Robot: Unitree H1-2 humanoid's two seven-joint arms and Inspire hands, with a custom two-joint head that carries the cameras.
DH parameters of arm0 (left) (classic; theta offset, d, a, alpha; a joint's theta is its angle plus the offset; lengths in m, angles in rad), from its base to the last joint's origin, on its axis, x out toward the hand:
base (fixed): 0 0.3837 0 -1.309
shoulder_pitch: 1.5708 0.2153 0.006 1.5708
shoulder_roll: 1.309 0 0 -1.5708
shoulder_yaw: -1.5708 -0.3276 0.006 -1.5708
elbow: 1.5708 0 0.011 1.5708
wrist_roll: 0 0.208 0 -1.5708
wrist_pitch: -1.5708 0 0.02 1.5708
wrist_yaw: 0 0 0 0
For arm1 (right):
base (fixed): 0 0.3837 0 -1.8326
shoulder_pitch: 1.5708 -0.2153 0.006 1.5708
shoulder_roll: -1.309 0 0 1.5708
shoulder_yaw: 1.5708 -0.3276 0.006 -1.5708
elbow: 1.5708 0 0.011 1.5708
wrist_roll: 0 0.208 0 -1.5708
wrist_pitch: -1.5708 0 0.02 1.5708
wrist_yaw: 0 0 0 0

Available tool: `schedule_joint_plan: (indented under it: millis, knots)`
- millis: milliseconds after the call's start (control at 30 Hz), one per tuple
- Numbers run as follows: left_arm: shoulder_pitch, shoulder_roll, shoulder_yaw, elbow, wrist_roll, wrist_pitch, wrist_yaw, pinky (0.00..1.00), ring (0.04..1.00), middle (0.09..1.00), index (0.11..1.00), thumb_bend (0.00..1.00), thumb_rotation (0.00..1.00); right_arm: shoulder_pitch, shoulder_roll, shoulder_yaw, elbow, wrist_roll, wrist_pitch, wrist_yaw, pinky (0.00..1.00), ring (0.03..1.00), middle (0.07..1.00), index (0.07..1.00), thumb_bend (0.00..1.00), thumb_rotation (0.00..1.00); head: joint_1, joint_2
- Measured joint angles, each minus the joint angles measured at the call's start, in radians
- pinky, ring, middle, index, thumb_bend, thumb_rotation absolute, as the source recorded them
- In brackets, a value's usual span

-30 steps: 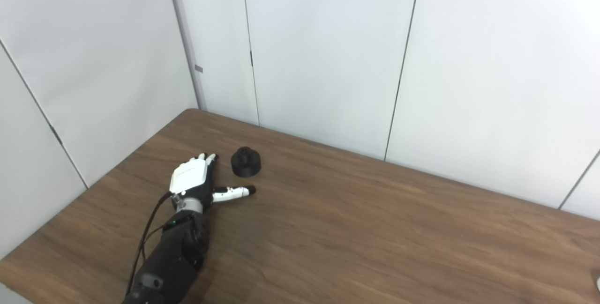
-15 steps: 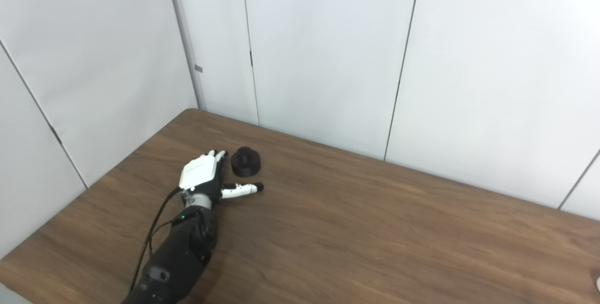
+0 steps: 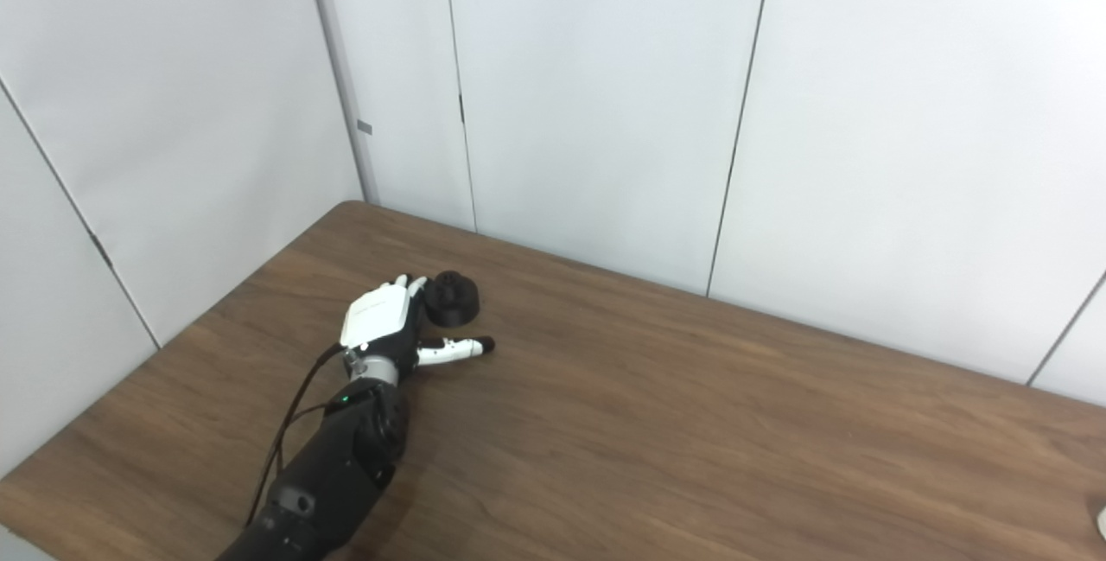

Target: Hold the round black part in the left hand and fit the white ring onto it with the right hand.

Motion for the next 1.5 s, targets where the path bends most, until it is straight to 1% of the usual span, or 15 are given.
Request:
schedule_joint_plan:
  millis: [200, 400, 500, 533, 567, 600, 633, 667, 700, 767, 833, 900, 1033, 1300, 1500]
  knots:
    - [-0.004, 0.008, -0.009, 0.005, -0.013, 0.0, 0.004, 1.0, 1.0, 1.0, 0.939, 0.99, 0.59, 0.005, 0.0, 0.0, 0.005, 0.001, -0.026, 0.003, 1.0, 1.0, 1.0, 1.0, 0.62, 0.86, -0.011, 0.002]
    - [-0.01, 0.01, -0.01, 0.018, -0.028, -0.001, 0.014, 1.0, 1.0, 1.0, 0.937, 1.0, 0.6, 0.016, 0.0, 0.0, 0.002, 0.002, -0.027, 0.004, 1.0, 1.0, 1.0, 1.0, 0.64, 0.87, -0.023, 0.003]
    - [-0.016, 0.013, -0.01, 0.031, -0.039, -0.002, 0.031, 1.0, 1.0, 0.997, 0.919, 0.94, 0.56, 0.032, 0.0, 0.001, 0.01, 0.001, -0.026, 0.004, 1.0, 1.0, 1.0, 1.0, 0.63, 0.86, -0.026, 0.005]
    - [-0.017, 0.014, -0.008, 0.038, -0.044, -0.003, 0.04, 1.0, 1.0, 0.989, 0.887, 0.89, 0.48, 0.048, 0.0, 0.003, 0.027, 0.006, -0.034, 0.004, 1.0, 1.0, 1.0, 1.0, 0.63, 0.86, -0.028, 0.005]
    - [-0.019, 0.014, -0.004, 0.049, -0.05, -0.007, 0.051, 1.0, 1.0, 0.983, 0.867, 0.86, 0.44, 0.051, 0.003, 0.004, 0.025, 0.008, -0.036, 0.004, 1.0, 1.0, 1.0, 1.0, 0.63, 0.86, -0.028, 0.006]
    - [-0.024, 0.014, 0.003, 0.059, -0.061, -0.012, 0.063, 1.0, 0.993, 0.969, 0.819, 0.83, 0.35, 0.049, 0.004, 0.005, 0.026, 0.009, -0.039, 0.004, 1.0, 1.0, 1.0, 1.0, 0.63, 0.86, -0.028, 0.008]
    - [-0.031, 0.011, 0.012, 0.067, -0.079, -0.024, 0.088, 1.0, 0.974, 0.94, 0.72, 0.79, 0.21, 0.047, 0.004, 0.006, 0.027, 0.01, -0.04, 0.003, 1.0, 1.0, 1.0, 1.0, 0.62, 0.86, -0.031, 0.008]
    - [-0.037, 0.006, 0.03, 0.079, -0.103, -0.058, 0.116, 1.0, 0.961, 0.922, 0.609, 0.66, 0.13, 0.049, 0.004, 0.006, 0.027, 0.011, -0.039, 0.003, 1.0, 1.0, 1.0, 1.0, 0.61, 0.86, -0.032, 0.008]
    - [-0.045, 0.003, 0.049, 0.098, -0.124, -0.089, 0.15, 1.0, 0.95, 0.907, 0.55, 0.59, 0.1, 0.051, 0.004, 0.006, 0.026, 0.011, -0.041, 0.003, 1.0, 1.0, 1.0, 1.0, 0.61, 0.86, -0.032, 0.008]
    - [-0.065, -0.001, 0.082, 0.14, -0.167, -0.134, 0.211, 1.0, 0.93, 0.884, 0.497, 0.53, 0.06, 0.05, 0.004, 0.007, 0.026, 0.011, -0.041, 0.001, 1.0, 1.0, 1.0, 1.0, 0.62, 0.86, -0.038, 0.009]
    - [-0.078, -0.002, 0.099, 0.164, -0.2, -0.174, 0.252, 1.0, 0.923, 0.871, 0.484, 0.52, 0.05, 0.051, 0.004, 0.007, 0.025, 0.01, -0.041, -0.001, 1.0, 1.0, 1.0, 1.0, 0.64, 0.86, -0.04, 0.011]
    - [-0.083, -0.004, 0.104, 0.189, -0.231, -0.202, 0.272, 1.0, 0.921, 0.867, 0.482, 0.51, 0.05, 0.051, 0.004, 0.007, 0.025, 0.01, -0.041, -0.003, 1.0, 1.0, 1.0, 1.0, 0.64, 0.87, -0.04, 0.011]
    - [-0.081, -0.013, 0.101, 0.203, -0.273, -0.25, 0.28, 1.0, 0.913, 0.864, 0.479, 0.51, 0.05, 0.052, 0.004, 0.007, 0.025, 0.008, -0.041, -0.003, 1.0, 1.0, 1.0, 1.0, 0.65, 0.87, -0.041, 0.009]
    - [-0.08, -0.015, 0.095, 0.218, -0.32, -0.317, 0.28, 1.0, 0.916, 0.87, 0.475, 0.52, 0.05, 0.051, 0.004, 0.008, 0.026, 0.004, -0.047, -0.003, 1.0, 1.0, 1.0, 1.0, 0.66, 0.88, -0.043, 0.008]
    - [-0.074, -0.012, 0.081, 0.22, -0.327, -0.329, 0.276, 1.0, 0.915, 0.891, 0.475, 0.51, 0.05, 0.051, 0.004, 0.008, 0.027, -0.006, -0.05, -0.009, 1.0, 1.0, 1.0, 1.0, 0.66, 0.89, -0.046, 0.009]
